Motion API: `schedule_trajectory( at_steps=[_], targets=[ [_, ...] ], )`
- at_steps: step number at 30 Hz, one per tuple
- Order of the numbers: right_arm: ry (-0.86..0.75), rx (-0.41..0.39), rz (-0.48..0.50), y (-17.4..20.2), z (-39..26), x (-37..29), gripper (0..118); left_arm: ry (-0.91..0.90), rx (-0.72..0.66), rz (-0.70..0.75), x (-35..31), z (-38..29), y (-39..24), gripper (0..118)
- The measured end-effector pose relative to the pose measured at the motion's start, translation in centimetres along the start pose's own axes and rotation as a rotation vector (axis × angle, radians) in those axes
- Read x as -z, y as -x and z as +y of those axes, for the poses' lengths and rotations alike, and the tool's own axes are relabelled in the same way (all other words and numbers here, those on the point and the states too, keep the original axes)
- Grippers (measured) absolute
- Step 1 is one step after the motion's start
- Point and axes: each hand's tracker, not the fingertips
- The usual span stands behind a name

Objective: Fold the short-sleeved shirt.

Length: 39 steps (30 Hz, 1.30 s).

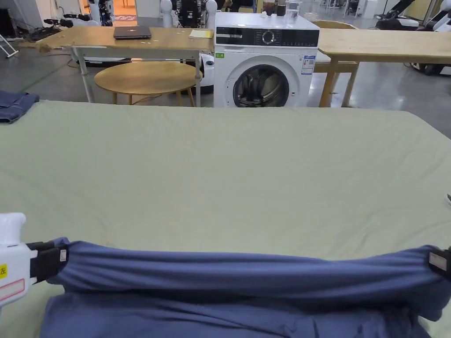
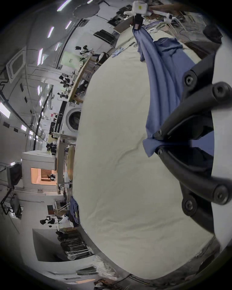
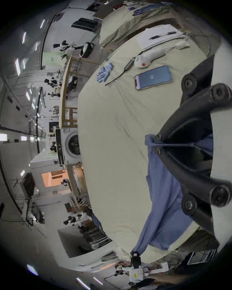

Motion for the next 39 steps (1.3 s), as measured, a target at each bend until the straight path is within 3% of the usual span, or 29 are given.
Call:
schedule_trajectory(
  at_steps=[3,6,14,18,19,20,21,22,23,27,28,29,32,33,34,39],
  targets=[
    [-0.005,0.027,0.005,-2.6,-3.2,-1.2,0,-0.006,-0.029,-0.015,-2.4,-2.7,0.4,1],
    [0.01,0.034,0.01,-2.9,-5.7,-2.0,0,-0.002,-0.03,-0.023,-3.8,-5.2,0.7,1],
    [0.09,0.072,-0.012,1.0,-11.1,-3.2,0,0.055,-0.051,-0.021,-3.8,-10.7,1.4,1],
    [0.122,0.07,-0.019,0.8,-11.7,-2.0,2,0.096,-0.026,-0.007,-2.4,-11.5,1.5,1],
    [0.133,0.063,-0.023,-0.2,-11.6,-1.7,16,0.102,-0.011,0.0,-2.3,-11.5,1.4,19],
    [0.136,0.059,-0.03,0.2,-11.5,-1.7,42,0.106,0.005,0.009,-2.4,-11.4,1.2,48],
    [0.13,0.059,-0.07,0.6,-11.3,-1.7,75,0.107,0.016,0.029,-2.6,-11.2,1.1,83],
    [0.123,0.065,-0.077,0.5,-11.1,-1.8,109,0.1,0.025,0.046,-2.7,-11.0,0.9,107],
    [0.109,0.071,-0.074,0.3,-10.9,-1.9,117,0.079,0.031,0.055,-2.9,-10.8,0.8,108],
    [0.02,0.091,-0.056,1.8,-9.4,-2.9,117,0.004,0.019,0.081,-4.1,-9.4,0.1,107],
    [-0.008,0.083,-0.053,2.6,-9.0,-3.1,115,-0.005,0.011,0.085,-4.4,-9.0,-0.3,99],
    [-0.03,0.069,-0.056,3.6,-8.7,-3.3,107,-0.01,0.003,0.088,-4.8,-8.7,-0.7,81],
    [-0.111,0.023,-0.019,6.1,-8.3,-4.0,83,-0.041,0.014,0.09,-5.4,-8.0,-1.7,54],
    [-0.123,-0.008,-0.024,7.2,-8.0,-4.1,41,-0.044,0.013,0.097,-5.6,-7.8,-2.1,22],
    [-0.157,-0.022,-0.047,8.1,-8.1,-4.2,0,-0.044,0.012,0.094,-5.6,-7.6,-2.2,0],
    [-0.295,-0.081,-0.08,11.6,-8.6,-4.5,0,-0.018,-0.067,0.049,-5.7,-6.8,-1.2,0]
  ],
)
